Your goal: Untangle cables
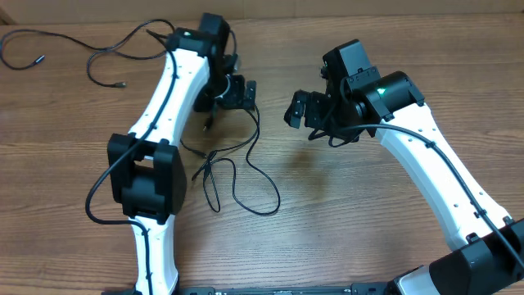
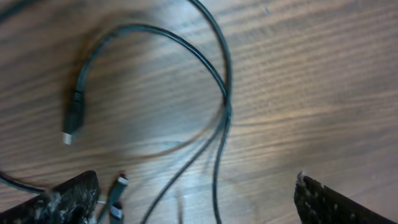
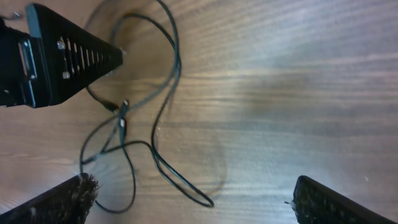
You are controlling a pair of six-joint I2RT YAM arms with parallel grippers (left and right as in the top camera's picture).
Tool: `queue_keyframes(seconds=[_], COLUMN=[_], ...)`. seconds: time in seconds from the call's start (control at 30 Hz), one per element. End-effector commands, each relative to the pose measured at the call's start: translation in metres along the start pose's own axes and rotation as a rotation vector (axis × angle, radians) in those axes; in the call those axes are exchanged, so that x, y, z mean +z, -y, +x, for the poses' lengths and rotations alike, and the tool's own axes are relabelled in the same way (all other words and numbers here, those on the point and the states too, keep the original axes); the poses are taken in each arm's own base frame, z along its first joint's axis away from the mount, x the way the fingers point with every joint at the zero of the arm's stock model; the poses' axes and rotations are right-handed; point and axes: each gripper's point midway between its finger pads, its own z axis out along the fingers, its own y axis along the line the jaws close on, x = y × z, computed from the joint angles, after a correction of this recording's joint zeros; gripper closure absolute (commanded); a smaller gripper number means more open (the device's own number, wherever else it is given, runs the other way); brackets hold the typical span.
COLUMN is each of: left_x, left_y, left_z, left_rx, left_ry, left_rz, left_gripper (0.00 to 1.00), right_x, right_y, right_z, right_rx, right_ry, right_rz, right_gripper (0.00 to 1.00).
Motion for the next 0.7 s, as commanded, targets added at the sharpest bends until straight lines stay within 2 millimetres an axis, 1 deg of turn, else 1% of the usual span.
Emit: queue_keyframes(seconds=[0.0, 0.13, 0.23, 0.33, 0.37, 0.5, 0.57, 0.67], left_x=[0.006, 0.013, 0.019, 0.022, 0.022, 0.018, 0.016, 0.013], left_y=[0.008, 0.020, 0.021, 0.008, -0.003, -0.022, -0.031, -0.042], left_z=[0.010, 0.020, 0.026, 0.028, 0.027, 0.024, 0.023, 0.021], left_rx=[0.010, 0.041, 0.051, 0.000, -0.055, -0.166, -0.219, -0.255], left_ry=[-0.034, -0.062, -0.079, -0.082, -0.075, -0.069, -0.069, -0.064], left_rz=[-0.024, -0.032, -0.051, -0.121, -0.159, -0.168, -0.170, -0.171], left_gripper=[0.00, 0.01, 0.01, 0.00, 0.00, 0.00, 0.00, 0.00], right_x=[0.003, 0.003, 0.002, 0.002, 0.002, 0.004, 0.009, 0.025], right_y=[0.002, 0.007, 0.010, 0.011, 0.011, 0.011, 0.010, 0.007], right_z=[0.006, 0.014, 0.018, 0.021, 0.021, 0.025, 0.031, 0.045], right_rx=[0.006, 0.015, 0.019, 0.013, -0.006, -0.052, -0.062, -0.095], right_ry=[-0.025, -0.054, -0.073, -0.084, -0.084, -0.095, -0.111, -0.137], right_rz=[0.012, 0.032, 0.045, 0.052, 0.051, 0.052, 0.057, 0.059], right_gripper=[0.00, 0.00, 0.00, 0.00, 0.00, 0.00, 0.00, 0.00])
